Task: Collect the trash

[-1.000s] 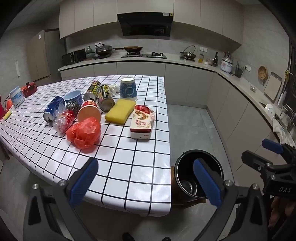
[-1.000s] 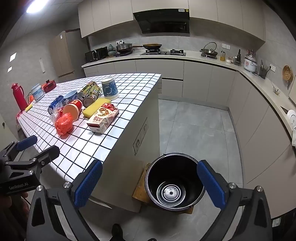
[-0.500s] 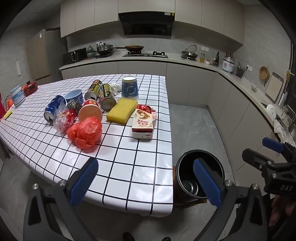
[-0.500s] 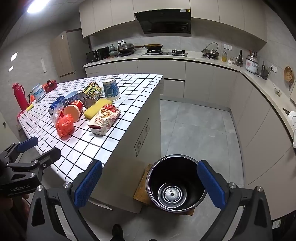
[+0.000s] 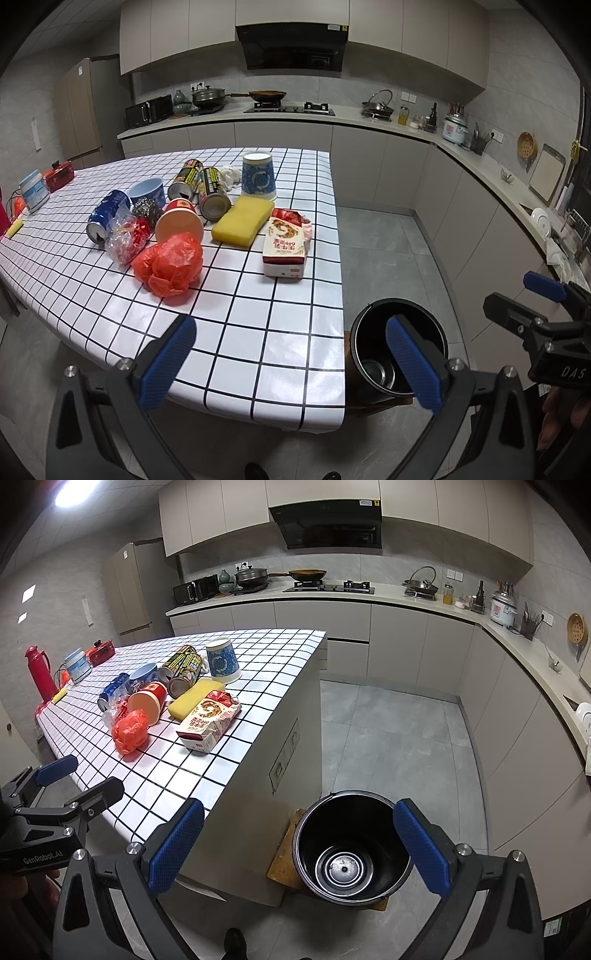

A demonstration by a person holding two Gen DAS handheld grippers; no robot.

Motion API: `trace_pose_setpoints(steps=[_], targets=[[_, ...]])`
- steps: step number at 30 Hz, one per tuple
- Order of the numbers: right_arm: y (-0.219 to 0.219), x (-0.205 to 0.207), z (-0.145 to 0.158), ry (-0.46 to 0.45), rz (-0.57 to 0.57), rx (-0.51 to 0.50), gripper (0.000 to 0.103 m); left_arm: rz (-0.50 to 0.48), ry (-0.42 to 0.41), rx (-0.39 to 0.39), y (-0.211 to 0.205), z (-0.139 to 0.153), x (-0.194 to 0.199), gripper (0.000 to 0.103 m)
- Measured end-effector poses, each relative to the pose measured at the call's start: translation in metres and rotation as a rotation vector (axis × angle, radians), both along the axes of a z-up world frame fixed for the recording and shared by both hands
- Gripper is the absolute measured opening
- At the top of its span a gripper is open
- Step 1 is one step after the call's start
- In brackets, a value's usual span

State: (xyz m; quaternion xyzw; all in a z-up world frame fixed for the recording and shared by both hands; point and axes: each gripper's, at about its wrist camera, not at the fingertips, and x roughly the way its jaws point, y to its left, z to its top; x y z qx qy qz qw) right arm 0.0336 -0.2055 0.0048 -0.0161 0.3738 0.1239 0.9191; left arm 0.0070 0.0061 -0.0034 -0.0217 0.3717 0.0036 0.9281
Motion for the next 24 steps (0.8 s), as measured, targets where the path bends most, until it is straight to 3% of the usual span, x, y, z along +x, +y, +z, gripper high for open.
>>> trace_pose_setpoints(steps=[24], targets=[[-0.0026,-0.0009,0.0039,-0.006,-0.004,0.000,0.103,-0.019,-0.002,0.001,-0.0064,0.0044,0.0040,0.103]])
